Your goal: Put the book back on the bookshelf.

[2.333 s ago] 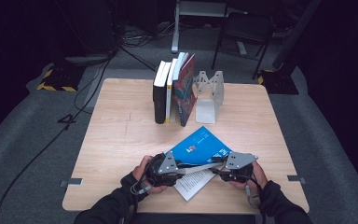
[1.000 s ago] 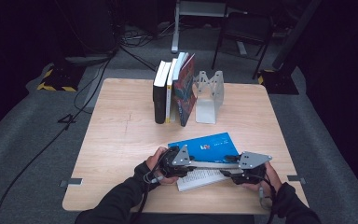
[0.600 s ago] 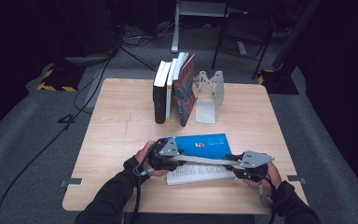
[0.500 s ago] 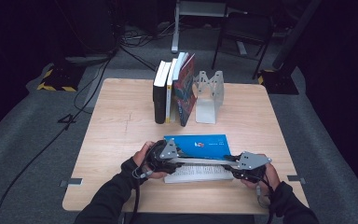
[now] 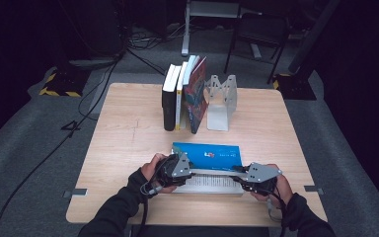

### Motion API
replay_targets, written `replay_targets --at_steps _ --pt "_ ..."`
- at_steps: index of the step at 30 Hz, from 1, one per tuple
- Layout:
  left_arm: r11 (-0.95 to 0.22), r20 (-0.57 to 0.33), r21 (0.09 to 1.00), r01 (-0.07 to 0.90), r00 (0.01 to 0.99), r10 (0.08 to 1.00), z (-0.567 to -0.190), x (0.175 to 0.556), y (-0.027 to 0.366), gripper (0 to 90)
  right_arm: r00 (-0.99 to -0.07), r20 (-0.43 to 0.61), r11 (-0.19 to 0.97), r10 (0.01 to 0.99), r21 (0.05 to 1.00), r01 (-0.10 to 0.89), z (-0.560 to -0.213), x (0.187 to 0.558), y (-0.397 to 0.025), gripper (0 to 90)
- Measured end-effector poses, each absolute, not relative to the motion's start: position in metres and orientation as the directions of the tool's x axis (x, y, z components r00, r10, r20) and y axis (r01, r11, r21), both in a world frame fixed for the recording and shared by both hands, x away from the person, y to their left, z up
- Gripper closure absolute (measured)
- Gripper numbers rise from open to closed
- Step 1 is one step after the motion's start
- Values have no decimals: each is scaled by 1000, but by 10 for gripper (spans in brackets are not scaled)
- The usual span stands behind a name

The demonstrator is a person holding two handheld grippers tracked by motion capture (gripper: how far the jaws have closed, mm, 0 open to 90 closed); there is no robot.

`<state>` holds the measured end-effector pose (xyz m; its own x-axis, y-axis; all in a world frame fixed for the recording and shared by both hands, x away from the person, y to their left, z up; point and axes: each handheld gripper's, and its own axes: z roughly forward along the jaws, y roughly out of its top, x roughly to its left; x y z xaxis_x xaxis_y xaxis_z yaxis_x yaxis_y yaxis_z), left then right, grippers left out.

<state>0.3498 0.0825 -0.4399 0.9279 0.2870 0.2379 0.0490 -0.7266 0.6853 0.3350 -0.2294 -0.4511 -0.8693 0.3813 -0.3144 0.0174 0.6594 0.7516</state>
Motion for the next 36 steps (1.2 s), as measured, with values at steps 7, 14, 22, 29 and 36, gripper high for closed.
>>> replay_targets --at_steps 7,14,22,29,36 --pt "-721 203 689 74 935 291 -442 357 94 659 -907 -190 579 375 812 69 -462 354 -242 572" --pt "-715 195 686 133 914 357 -440 356 97 575 -895 -250 608 370 793 30 -458 351 -234 647" --pt "-721 245 685 107 898 366 -435 332 63 440 -912 -246 604 327 797 1 -445 334 -211 700" --pt "-756 258 639 139 888 381 -448 335 54 581 -915 -259 625 310 780 -8 -445 327 -200 692" --pt "-722 199 674 156 903 381 -449 340 62 632 -924 -191 618 332 784 60 -460 344 -212 434"
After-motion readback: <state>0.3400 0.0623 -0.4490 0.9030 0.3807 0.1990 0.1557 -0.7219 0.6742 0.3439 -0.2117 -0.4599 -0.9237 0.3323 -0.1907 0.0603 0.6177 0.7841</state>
